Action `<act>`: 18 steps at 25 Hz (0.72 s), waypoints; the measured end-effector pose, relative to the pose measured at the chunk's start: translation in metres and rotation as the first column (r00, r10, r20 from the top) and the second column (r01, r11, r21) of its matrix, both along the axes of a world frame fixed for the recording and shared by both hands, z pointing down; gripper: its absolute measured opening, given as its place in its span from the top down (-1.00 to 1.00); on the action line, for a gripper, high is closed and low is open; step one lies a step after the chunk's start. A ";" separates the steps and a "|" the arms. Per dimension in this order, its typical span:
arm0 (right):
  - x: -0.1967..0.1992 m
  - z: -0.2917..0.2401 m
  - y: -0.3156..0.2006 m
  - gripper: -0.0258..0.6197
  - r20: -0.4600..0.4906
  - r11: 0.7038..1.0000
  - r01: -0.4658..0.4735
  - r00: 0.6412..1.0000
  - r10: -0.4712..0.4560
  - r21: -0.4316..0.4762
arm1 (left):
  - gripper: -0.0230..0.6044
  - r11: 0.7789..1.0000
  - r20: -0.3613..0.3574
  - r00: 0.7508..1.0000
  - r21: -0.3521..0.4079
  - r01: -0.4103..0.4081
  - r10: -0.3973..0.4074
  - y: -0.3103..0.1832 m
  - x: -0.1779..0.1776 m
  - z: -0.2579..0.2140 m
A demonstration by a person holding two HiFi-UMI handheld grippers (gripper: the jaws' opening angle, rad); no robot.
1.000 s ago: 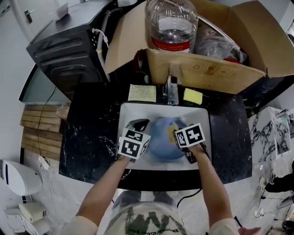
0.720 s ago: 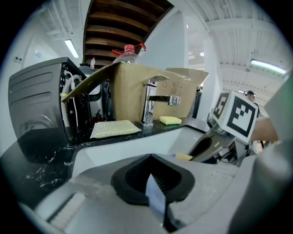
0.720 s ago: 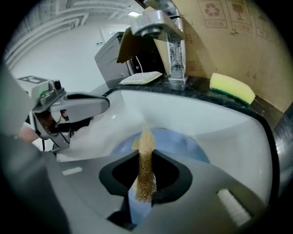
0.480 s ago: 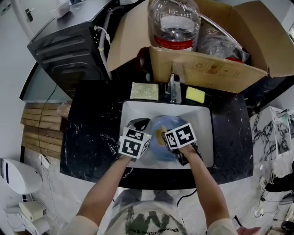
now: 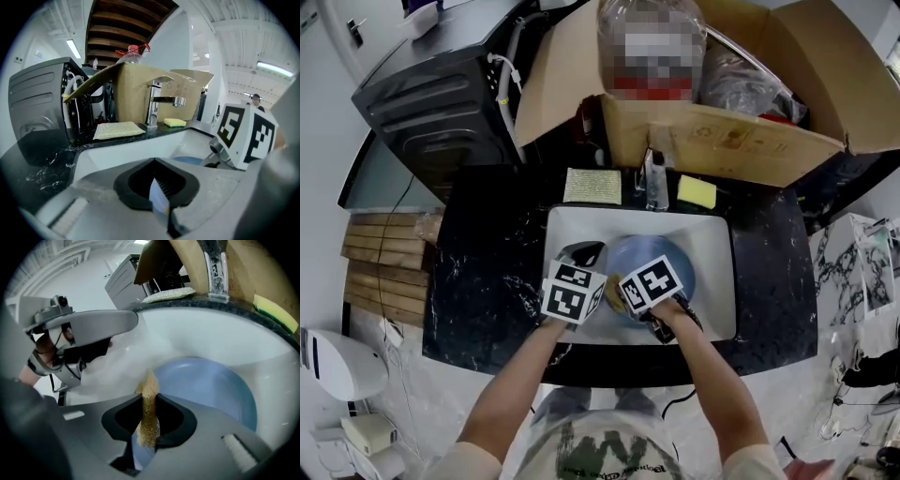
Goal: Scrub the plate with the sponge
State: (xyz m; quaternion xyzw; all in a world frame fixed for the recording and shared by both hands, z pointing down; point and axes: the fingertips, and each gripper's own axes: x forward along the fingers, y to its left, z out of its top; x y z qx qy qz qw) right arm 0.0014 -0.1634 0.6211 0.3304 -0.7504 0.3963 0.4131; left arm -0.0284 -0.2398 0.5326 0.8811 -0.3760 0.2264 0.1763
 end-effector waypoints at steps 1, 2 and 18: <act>0.000 0.002 0.002 0.70 -0.007 1.000 0.007 1.000 -0.007 -0.007 | 0.92 1.000 -0.001 1.000 -0.001 0.000 0.000 0.000 0.000 0.000; 0.001 0.003 0.004 0.70 -0.013 1.000 0.012 1.000 -0.012 -0.011 | 0.92 1.000 -0.001 1.000 -0.002 0.000 0.000 0.000 0.000 0.000; 0.037 0.009 0.023 0.70 -0.107 0.994 0.089 0.990 -0.096 -0.069 | 0.92 1.000 -0.003 1.000 -0.005 -0.012 0.012 0.002 0.007 0.003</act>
